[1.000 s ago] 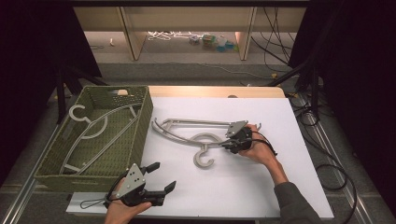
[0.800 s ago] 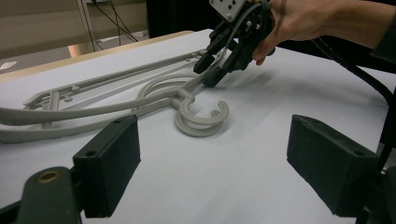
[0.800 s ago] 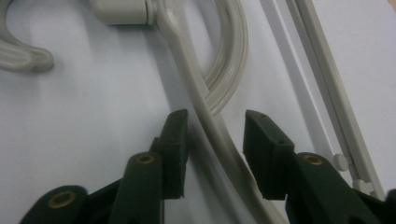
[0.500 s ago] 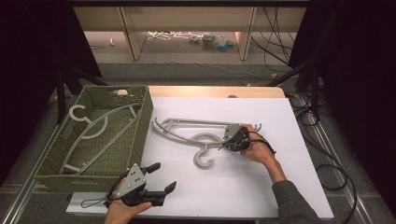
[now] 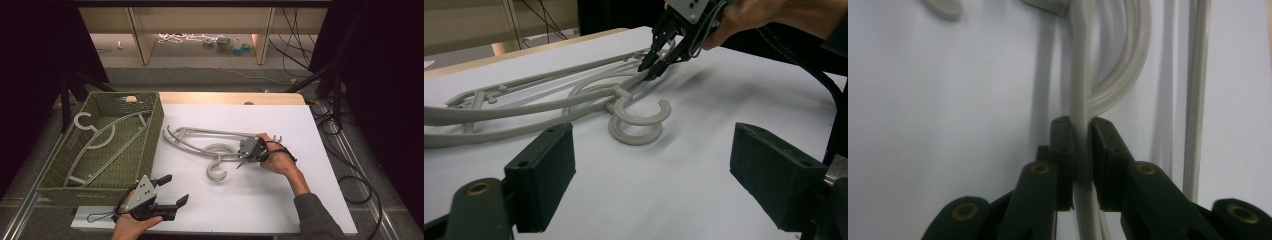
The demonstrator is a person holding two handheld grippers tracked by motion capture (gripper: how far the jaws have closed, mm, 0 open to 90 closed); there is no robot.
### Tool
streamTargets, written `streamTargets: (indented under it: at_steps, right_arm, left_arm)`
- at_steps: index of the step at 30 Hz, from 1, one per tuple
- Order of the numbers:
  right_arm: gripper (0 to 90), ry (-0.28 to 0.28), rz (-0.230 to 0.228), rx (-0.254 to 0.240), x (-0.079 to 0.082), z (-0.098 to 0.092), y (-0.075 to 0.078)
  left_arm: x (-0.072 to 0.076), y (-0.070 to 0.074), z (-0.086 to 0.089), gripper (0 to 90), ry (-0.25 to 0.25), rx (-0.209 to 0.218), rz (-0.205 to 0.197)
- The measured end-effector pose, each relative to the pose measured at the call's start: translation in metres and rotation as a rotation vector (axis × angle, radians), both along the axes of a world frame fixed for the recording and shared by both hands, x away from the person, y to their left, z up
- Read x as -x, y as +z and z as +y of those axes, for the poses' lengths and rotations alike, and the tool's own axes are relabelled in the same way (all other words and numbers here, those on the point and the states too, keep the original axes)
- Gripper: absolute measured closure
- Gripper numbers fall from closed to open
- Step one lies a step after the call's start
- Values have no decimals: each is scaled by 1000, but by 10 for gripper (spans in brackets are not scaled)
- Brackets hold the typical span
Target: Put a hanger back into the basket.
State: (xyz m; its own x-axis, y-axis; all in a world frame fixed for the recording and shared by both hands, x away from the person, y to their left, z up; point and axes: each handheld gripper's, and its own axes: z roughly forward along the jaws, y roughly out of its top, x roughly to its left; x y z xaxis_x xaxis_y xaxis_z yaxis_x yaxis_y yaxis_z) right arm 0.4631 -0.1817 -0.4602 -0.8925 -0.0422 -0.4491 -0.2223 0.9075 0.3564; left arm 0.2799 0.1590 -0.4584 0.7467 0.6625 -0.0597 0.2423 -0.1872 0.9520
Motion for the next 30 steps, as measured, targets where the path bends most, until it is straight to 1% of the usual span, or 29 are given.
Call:
streamTargets:
  at_steps: [1, 2, 3, 4, 5, 6, 7, 8, 9, 10, 12, 13, 14, 16, 17, 18, 19, 20, 21, 22, 23, 24, 25, 26, 27, 29, 30]
  right_arm:
    - [819, 39, -1, 8, 0, 0, 1]
    - [819, 32, -2, 14, 2, 1, 3]
    - [820, 52, -7, 13, 1, 1, 4]
    - [821, 43, -16, 6, 3, 0, 7]
    - [821, 47, -4, -5, 3, -1, 8]
    - [821, 39, -14, -6, 4, -2, 10]
    - [821, 51, -6, -8, 4, -2, 11]
    - [822, 52, -14, -6, 5, -3, 13]
    - [822, 64, -5, -8, 6, -4, 13]
    - [822, 68, 0, -9, 7, -5, 14]
    - [822, 58, -5, -13, 9, -7, 17]
    - [823, 75, -15, -10, 9, -8, 19]
    - [823, 80, -26, -14, 9, -9, 20]
    - [823, 87, -25, -18, 13, -10, 23]
    - [824, 92, -33, -19, 14, -11, 25]
    - [824, 93, -33, -22, 17, -11, 27]
    - [824, 98, -41, -25, 18, -12, 29]
    - [824, 102, -43, -32, 21, -13, 32]
    - [824, 98, -59, -35, 22, -13, 35]
    - [824, 109, -70, -43, 25, -13, 38]
    - [824, 131, -95, -48, 25, -13, 41]
    - [825, 121, -89, -59, 29, -14, 44]
    - [825, 68, -60, -58, 36, -16, 47]
    - [824, 74, -71, -66, 40, -16, 49]
    - [825, 74, -71, -72, 43, -17, 52]
    - [825, 92, -54, -79, 48, -17, 56]
    - [825, 109, -58, -81, 51, -17, 57]
  left_arm:
    - [0, 0, 0, 183, 5, 1, 3]
    - [1, 0, 0, 183, 11, 8, 11]
    - [0, 0, 0, 183, 12, 7, 10]
    - [1, -1, -1, 183, 18, 17, 19]
    - [1, -1, 0, 184, 18, 15, 18]
    - [0, 0, 0, 185, 17, 13, 14]
    - [1, 0, 0, 185, 19, 16, 17]
    - [0, 0, 0, 186, 19, 16, 16]
    - [0, -1, 0, 186, 19, 15, 16]
    - [-1, 0, 1, 186, 10, 3, 5]
    - [-1, 0, 1, 186, 12, 1, 3]
    - [-1, 0, 1, 187, 13, 2, 6]
    - [-1, 1, 1, 187, 15, 0, 3]
    - [-3, 2, 1, 187, 25, -5, -6]
    - [-3, 3, 1, 188, 28, -5, -7]
    - [-4, 3, 1, 190, 20, -6, -19]
    - [-3, 4, 0, 192, 26, -1, -16]
    - [-4, 5, 0, 193, 21, -16, -28]
    - [-4, 6, -2, 196, 22, -12, -28]
    - [-3, 7, -4, 200, 30, -24, -30]
    - [-4, 8, -5, 200, 27, -43, -49]
    - [-6, 10, -6, 200, 23, -68, -88]
    - [-7, 12, -6, 200, 19, -81, -104]
    - [-8, 13, -8, 205, 22, -84, -111]
    - [-10, 14, -9, 214, 23, -84, -118]
    - [-16, 16, -12, 220, 26, -93, -127]
    - [-19, 17, -14, 223, 28, -105, -137]
